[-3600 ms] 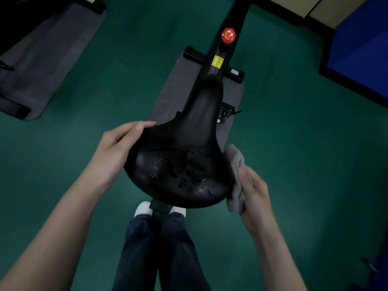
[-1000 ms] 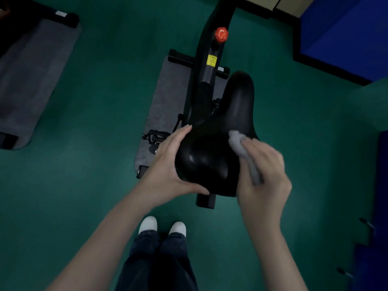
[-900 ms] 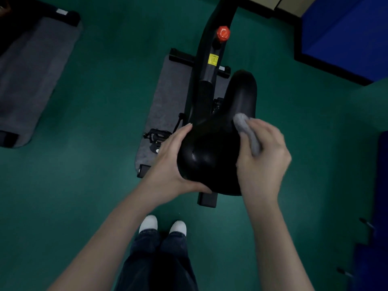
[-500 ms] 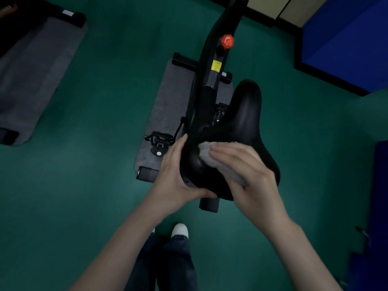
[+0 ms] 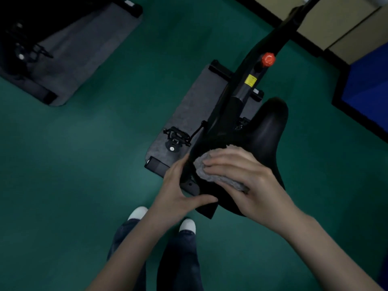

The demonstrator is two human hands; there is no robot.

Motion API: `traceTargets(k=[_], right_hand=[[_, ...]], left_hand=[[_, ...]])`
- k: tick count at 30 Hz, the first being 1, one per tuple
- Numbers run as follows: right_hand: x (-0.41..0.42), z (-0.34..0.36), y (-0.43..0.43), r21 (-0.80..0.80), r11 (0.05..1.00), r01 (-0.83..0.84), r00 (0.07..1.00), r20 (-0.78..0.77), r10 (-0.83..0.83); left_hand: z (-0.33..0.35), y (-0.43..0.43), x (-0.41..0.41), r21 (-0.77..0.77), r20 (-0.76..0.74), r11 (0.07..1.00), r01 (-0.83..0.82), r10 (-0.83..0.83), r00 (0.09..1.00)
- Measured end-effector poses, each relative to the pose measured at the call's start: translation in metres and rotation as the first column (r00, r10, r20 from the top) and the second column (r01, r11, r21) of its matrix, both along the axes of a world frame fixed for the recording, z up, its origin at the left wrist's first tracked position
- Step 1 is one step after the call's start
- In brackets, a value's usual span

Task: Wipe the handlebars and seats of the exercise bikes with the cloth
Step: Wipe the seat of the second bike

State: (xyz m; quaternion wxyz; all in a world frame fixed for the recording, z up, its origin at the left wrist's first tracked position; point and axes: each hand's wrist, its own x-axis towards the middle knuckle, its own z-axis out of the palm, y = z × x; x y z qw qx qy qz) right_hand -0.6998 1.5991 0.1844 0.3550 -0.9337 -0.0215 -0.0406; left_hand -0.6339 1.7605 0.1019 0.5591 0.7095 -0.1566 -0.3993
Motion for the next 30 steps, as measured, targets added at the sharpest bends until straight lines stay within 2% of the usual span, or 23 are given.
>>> traceTargets(k=[5, 9, 11, 13, 15, 17, 20, 23, 27, 28, 30], right_hand=[[0.006, 0.005, -0.008, -0.015, 0.993, -0.119, 0.993, -0.008, 0.119], [0.054, 0.012, -0.007, -0.140, 0.977, -0.162, 0.980, -0.142, 0.142], [0.081, 0.007, -0.002, -0.245, 0.937, -0.250, 0.949, -0.252, 0.187], [0.091, 0.002, 0.005, -0.342, 0.856, -0.388, 0.906, -0.311, 0.286], [0.080, 0.005, 0.004, -0.352, 0.794, -0.496, 0.864, -0.284, 0.415], [0.060, 0.012, -0.006, -0.245, 0.798, -0.551, 0.834, -0.199, 0.515], [0.025, 0.009, -0.023, -0.175, 0.798, -0.576, 0.816, -0.072, 0.573], [-0.006, 0.002, -0.032, -0.205, 0.750, -0.628, 0.767, -0.001, 0.642], [0.003, 0.006, -0.030, -0.297, 0.603, -0.741, 0.642, -0.048, 0.765], [0.014, 0.007, -0.025, -0.320, 0.583, -0.747, 0.635, -0.083, 0.768], [0.046, 0.011, -0.012, -0.346, 0.606, -0.716, 0.687, -0.197, 0.699]], left_hand=[[0.004, -0.007, -0.027, 0.000, -0.003, 0.990, -0.141, 0.141, 0.990], [0.004, -0.012, -0.043, -0.013, 0.018, 0.958, -0.286, 0.286, 0.958], [0.001, -0.013, -0.051, -0.027, 0.011, 0.948, -0.318, 0.319, 0.948], [-0.001, -0.016, -0.060, -0.036, 0.025, 0.946, -0.322, 0.323, 0.946], [0.001, -0.021, -0.070, -0.030, 0.049, 0.938, -0.346, 0.348, 0.936], [-0.001, -0.026, -0.082, -0.017, 0.069, 0.930, -0.367, 0.367, 0.927], [-0.005, -0.037, -0.096, -0.045, 0.069, 0.917, -0.396, 0.399, 0.914], [-0.007, -0.044, -0.104, -0.101, 0.023, 0.894, -0.436, 0.440, 0.898], [-0.008, -0.047, -0.110, -0.111, 0.002, 0.870, -0.481, 0.484, 0.875], [-0.008, -0.047, -0.111, -0.110, 0.011, 0.867, -0.487, 0.491, 0.871], [-0.007, -0.049, -0.112, -0.115, 0.026, 0.863, -0.491, 0.497, 0.867]])
